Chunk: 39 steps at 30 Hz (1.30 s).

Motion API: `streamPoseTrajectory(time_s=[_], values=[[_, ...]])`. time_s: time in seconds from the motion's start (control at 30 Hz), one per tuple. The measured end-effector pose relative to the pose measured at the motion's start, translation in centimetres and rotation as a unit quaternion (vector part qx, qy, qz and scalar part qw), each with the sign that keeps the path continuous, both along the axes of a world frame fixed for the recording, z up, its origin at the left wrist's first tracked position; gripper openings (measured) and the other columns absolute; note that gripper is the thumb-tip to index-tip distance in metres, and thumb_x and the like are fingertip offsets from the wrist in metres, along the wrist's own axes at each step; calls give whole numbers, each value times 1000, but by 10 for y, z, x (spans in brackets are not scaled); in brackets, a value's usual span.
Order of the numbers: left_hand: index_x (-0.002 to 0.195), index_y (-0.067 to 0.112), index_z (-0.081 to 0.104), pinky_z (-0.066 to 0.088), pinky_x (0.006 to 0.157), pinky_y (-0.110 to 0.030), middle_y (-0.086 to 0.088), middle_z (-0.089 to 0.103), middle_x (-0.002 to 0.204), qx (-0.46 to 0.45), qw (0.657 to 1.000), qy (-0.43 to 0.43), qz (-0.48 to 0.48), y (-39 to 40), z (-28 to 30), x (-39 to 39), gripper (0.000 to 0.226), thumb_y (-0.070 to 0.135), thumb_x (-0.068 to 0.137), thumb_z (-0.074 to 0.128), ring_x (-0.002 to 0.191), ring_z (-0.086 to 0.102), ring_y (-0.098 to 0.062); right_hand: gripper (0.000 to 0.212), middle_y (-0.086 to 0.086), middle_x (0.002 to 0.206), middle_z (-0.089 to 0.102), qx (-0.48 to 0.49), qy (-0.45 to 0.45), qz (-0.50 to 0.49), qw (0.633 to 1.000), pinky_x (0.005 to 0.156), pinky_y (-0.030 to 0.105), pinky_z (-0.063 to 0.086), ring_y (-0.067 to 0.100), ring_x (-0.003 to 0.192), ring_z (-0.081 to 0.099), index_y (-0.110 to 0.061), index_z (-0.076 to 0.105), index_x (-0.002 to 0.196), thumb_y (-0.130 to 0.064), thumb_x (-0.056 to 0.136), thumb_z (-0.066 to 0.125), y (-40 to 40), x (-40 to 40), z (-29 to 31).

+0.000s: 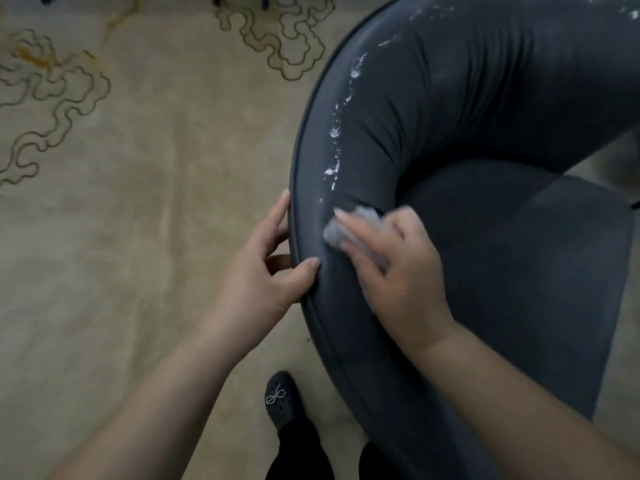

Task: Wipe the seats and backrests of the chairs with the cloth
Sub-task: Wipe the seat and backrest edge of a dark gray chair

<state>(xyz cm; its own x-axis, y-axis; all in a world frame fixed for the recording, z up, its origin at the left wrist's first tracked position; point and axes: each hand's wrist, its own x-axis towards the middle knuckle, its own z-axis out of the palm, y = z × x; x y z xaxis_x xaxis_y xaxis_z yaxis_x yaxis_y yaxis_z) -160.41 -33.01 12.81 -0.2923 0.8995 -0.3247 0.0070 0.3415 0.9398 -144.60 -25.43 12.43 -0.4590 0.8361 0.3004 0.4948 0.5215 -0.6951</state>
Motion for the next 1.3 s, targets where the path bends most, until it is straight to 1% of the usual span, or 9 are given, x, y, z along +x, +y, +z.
streamPoseTrajectory(time_s=[0.13, 0.27, 0.57, 0.73, 0.9, 1.03, 1.1, 1.2, 1.3], values=[[141, 57, 25, 59, 73, -29, 28, 62, 119, 1, 999, -13, -38, 2, -4, -11, 85, 9, 87, 70, 94, 70, -11, 37, 6, 88, 39, -19, 16, -42, 999, 80, 22, 46, 17, 78, 48, -14, 63, 125, -16, 89, 66, 47, -43, 7], [147, 52, 22, 59, 73, -30, 23, 63, 121, 4, 997, -22, -73, 17, -5, -21, 89, 8, 88, 70, 94, 71, -15, 36, 4, 86, 42, -1, 8, -42, 999, 71, 13, 41, 10, 73, 44, -21, 63, 125, -21, 89, 65, 2, -12, 4], [149, 51, 21, 59, 82, -35, 22, 62, 124, -4, 996, -39, -86, 39, -4, -32, 95, 11, 83, 75, 106, 67, -12, 33, 8, 87, 40, 19, -8, -56, 998, 74, 32, 48, 18, 77, 46, -15, 67, 120, -17, 87, 68, 79, -69, 15], [149, 48, 25, 58, 78, -27, 22, 62, 124, -7, 996, -18, -85, 54, 1, -39, 93, 9, 81, 75, 103, 67, -9, 35, 4, 85, 41, 19, 8, -38, 999, 66, 15, 40, 9, 71, 42, -22, 64, 124, -19, 89, 63, 39, -39, 7], [147, 45, 31, 57, 77, -26, 21, 62, 124, -11, 996, 1, -87, 69, 3, -42, 89, 10, 79, 76, 102, 67, -8, 36, 5, 86, 43, 18, 22, -36, 999, 67, 16, 43, 10, 72, 43, -20, 64, 124, -21, 88, 64, 47, -38, 14], [123, 65, 38, 51, 69, -10, 41, 59, 112, -5, 996, 31, -81, 83, 4, -46, 81, 10, 78, 77, 98, 64, 6, 35, 7, 87, 44, 48, 13, -25, 998, 70, 34, 50, 20, 76, 49, -20, 66, 121, -25, 87, 68, 102, -82, 22], [129, 64, 38, 50, 71, -9, 40, 58, 116, -6, 996, 38, -81, 90, 4, -49, 83, 16, 77, 80, 100, 63, 7, 33, 8, 87, 45, 53, -5, -43, 998, 71, 39, 51, 22, 76, 51, -20, 67, 119, -23, 87, 68, 108, -82, 16], [147, 46, 32, 50, 73, -9, 33, 56, 125, -4, 996, 38, -85, 98, 7, -52, 91, 24, 73, 79, 103, 64, 2, 34, 8, 88, 43, 32, 11, -117, 993, 77, 27, 48, 20, 78, 50, -19, 65, 122, -17, 88, 67, 104, -56, 6], [145, 47, 36, 50, 72, -9, 34, 57, 125, -1, 995, 45, -90, 102, 10, -51, 85, 21, 76, 78, 103, 64, 1, 34, 7, 88, 43, 0, 48, -163, 985, 79, 17, 45, 19, 76, 51, -18, 66, 121, -18, 88, 67, 107, -56, 8]])
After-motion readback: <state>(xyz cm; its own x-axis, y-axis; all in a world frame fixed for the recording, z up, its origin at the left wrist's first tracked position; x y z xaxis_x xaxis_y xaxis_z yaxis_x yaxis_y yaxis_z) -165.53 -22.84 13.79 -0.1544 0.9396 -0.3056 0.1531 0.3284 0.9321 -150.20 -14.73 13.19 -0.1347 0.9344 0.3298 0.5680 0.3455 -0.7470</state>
